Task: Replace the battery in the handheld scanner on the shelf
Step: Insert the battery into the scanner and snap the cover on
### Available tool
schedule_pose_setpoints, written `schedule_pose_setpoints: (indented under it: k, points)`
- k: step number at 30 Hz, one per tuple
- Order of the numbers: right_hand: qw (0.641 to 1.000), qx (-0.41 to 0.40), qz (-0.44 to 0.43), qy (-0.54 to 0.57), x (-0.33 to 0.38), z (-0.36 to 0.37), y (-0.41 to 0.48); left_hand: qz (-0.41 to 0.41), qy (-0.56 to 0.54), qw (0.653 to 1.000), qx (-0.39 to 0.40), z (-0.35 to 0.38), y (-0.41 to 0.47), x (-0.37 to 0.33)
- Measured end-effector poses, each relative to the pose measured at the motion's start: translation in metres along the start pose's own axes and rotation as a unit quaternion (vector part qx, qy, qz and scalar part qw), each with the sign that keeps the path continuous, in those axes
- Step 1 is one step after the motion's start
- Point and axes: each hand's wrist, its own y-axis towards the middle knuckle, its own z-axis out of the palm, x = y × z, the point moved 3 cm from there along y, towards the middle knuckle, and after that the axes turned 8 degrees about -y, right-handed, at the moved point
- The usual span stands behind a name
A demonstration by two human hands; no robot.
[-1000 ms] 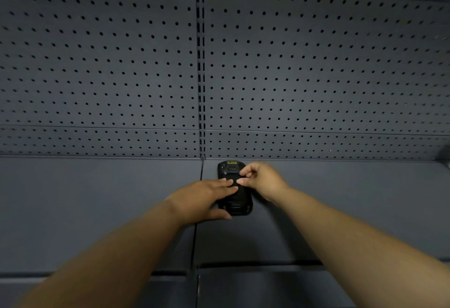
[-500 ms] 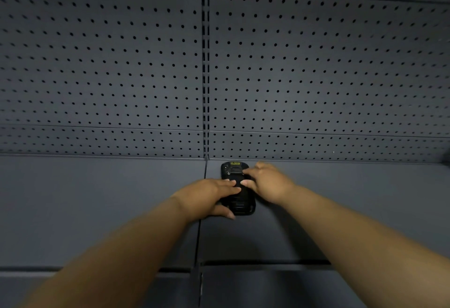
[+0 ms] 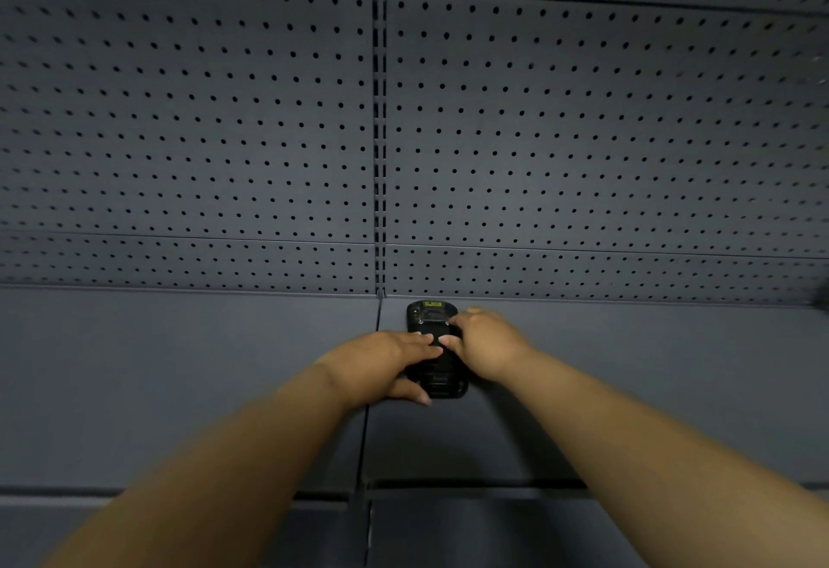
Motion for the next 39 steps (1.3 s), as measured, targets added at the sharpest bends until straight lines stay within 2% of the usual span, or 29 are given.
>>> schedule_pose_setpoints:
  k: [6, 16, 25, 34, 39]
  points:
    - [1.0, 0.003, 0.006, 0.014, -0.003, 0.005, -0.003, -0.018, 0.012, 1.0, -0.011, -0.016, 0.004, 0.007]
    - [1.0, 0.011, 0.003, 0.009, -0.003, 0.004, -0.002, -0.105, 0.084, 0.99, 0.046, -0.02, 0.019, 0.028]
    - [1.0, 0.019, 0.006, 0.019, -0.002, 0.002, -0.005, -0.075, 0.13, 0.989, 0.013, -0.027, 0.024, 0.025]
    - [0.999, 0.023, 0.017, 0.025, 0.0, 0.003, -0.005, -0.095, 0.012, 0.995, 0.0, -0.019, 0.021, 0.027]
    - [0.999, 0.026, 0.024, 0.021, 0.0, 0.002, -0.004, -0.106, 0.001, 0.994, 0.005, -0.019, 0.021, 0.027]
